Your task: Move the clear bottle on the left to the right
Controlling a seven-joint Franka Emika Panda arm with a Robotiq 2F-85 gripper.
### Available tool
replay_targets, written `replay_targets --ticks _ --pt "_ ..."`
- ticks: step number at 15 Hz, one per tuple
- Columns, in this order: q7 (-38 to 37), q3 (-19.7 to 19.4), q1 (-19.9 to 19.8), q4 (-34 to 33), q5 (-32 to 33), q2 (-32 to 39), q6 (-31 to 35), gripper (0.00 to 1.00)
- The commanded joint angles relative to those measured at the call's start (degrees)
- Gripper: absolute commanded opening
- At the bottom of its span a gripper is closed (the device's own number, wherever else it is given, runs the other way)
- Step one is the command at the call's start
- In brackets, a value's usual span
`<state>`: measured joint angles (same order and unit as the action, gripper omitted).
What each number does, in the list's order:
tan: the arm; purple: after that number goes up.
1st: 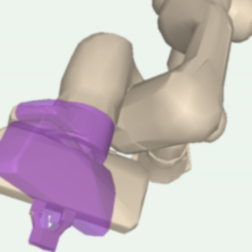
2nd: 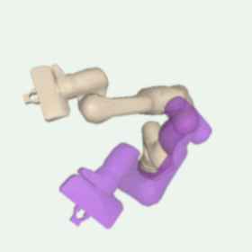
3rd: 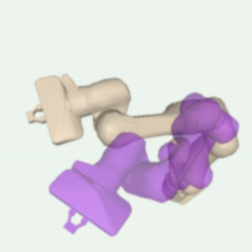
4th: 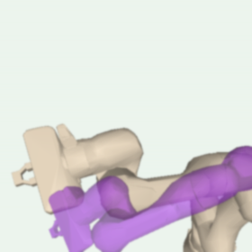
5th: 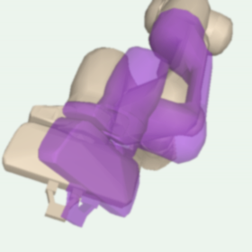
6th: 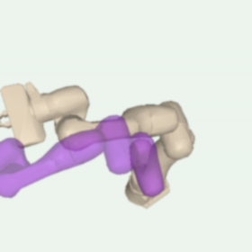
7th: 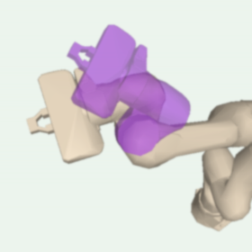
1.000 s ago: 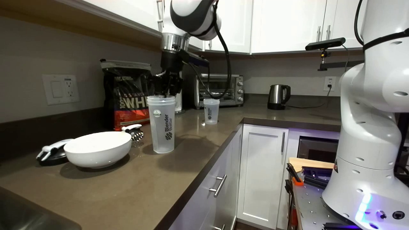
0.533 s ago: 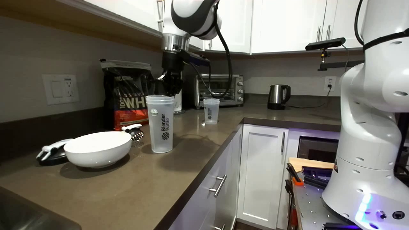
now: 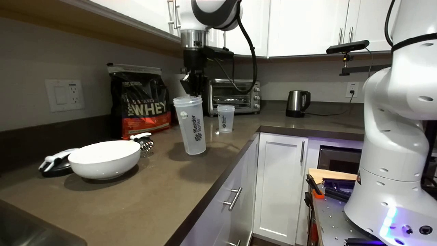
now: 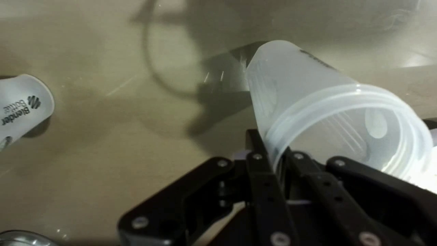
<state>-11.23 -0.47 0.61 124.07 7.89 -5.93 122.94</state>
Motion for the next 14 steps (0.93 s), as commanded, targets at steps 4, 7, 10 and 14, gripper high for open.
replay_targets --ticks 4,7,10,14 --pt "-0.4 -2.3 -3.5 5.7 -0.8 -7.2 -0.3 0.05" --pt "0.0 -4.0 -5.2 8.9 -1.7 -8.9 1.0 0.05" --pt "0.1 -5.2 -6.6 11.1 -1.7 -10.0 1.8 0.05" --pt "0.1 -6.2 -8.1 12.6 -1.1 -10.9 4.1 0.05"
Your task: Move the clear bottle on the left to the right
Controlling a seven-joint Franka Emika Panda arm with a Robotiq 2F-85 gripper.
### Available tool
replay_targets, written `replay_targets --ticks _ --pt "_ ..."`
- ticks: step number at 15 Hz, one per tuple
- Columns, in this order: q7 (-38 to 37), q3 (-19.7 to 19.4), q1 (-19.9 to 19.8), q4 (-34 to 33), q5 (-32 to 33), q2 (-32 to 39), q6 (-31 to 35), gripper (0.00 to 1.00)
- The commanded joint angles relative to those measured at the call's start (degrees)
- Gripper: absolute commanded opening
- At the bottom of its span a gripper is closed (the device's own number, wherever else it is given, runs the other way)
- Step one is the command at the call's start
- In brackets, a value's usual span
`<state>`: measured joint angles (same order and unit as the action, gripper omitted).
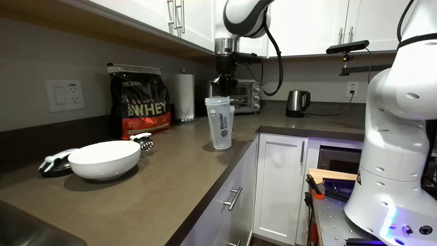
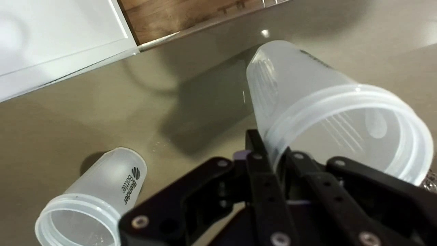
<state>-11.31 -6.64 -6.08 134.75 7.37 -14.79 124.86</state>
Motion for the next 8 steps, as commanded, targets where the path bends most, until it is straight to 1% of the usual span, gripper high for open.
replay_targets --ticks 1,8 --pt "0.3 -0.3 -1.7 2.1 -0.7 -2.2 2.5 0.05" --pt "1.1 -1.9 -2.9 2.9 -1.8 -1.8 6.3 0.05"
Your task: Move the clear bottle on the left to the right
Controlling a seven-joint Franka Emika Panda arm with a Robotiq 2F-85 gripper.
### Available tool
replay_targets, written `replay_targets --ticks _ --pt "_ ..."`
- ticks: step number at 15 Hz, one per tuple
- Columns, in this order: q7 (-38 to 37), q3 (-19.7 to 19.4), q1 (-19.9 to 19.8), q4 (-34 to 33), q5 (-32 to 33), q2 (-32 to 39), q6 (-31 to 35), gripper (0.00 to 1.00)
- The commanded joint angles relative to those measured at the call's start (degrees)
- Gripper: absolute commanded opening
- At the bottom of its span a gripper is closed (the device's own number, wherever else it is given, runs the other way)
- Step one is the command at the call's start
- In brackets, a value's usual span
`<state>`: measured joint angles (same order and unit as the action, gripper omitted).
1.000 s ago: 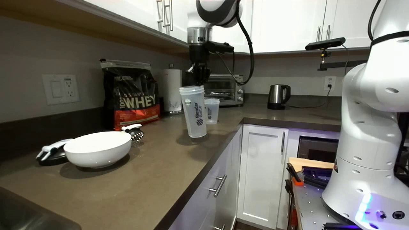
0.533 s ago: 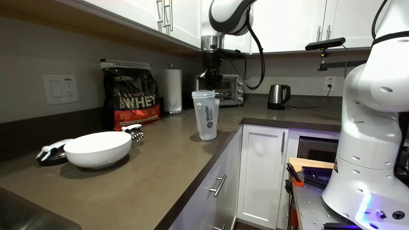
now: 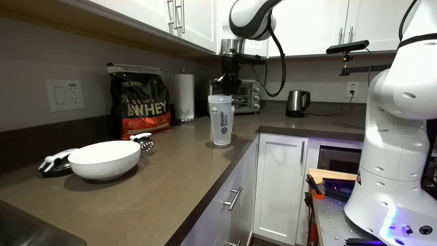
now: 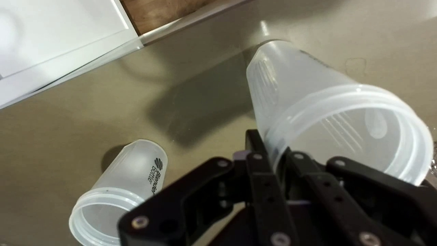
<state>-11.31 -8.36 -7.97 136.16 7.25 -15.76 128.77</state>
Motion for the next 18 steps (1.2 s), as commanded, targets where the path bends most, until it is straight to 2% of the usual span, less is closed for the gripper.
replay_targets --ticks 1,10,12,13,15,18 --pt "1.2 -0.3 -1.0 1.6 -1.9 -0.7 2.9 0.05" --pt "1.2 -0.9 -1.1 2.1 -2.3 0.1 3.9 0.07" --pt "1.3 -0.9 -1.1 2.1 -2.3 0.2 3.7 0.23" --pt "1.3 -0.9 -1.1 2.0 -2.2 0.2 3.5 0.38" --pt "1.2 -0.7 -1.1 1.9 -1.8 0.0 3.1 0.44" --pt "0.7 -0.1 -1.0 1.8 -1.0 -1.1 2.0 0.62"
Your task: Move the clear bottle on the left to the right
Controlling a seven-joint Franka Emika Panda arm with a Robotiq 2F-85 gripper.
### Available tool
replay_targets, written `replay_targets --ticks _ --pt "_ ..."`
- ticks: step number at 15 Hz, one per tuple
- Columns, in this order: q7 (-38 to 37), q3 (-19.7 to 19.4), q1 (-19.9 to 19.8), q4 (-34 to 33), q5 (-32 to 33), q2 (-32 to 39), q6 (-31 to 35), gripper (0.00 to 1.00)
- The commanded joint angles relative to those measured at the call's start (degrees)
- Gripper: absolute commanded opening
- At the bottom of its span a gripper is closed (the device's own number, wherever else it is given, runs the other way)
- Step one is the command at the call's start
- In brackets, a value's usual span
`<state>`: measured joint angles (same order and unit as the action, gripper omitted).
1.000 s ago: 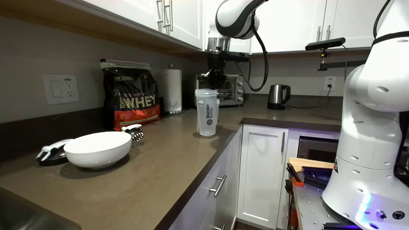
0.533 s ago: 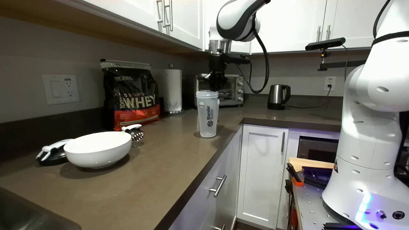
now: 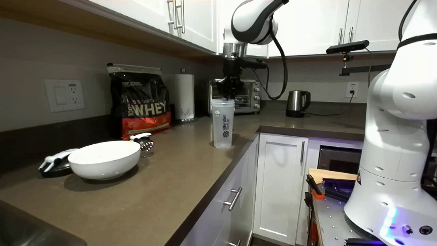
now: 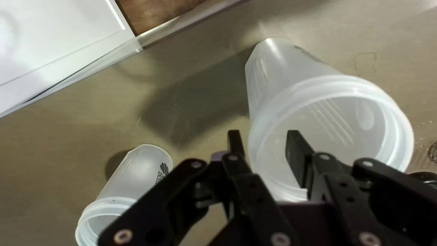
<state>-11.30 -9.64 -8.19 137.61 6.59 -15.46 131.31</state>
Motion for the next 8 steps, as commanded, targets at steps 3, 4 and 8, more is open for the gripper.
replay_targets --ticks 3,4,8 --pt "0.2 2.4 -0.7 0.1 0.7 -2.8 -1.6 0.81" --pt "0.0 3.0 -0.7 0.0 1.2 -3.4 -2.1 0.88" --pt "0.3 5.1 0.1 -0.1 1.1 -6.6 -4.0 1.0"
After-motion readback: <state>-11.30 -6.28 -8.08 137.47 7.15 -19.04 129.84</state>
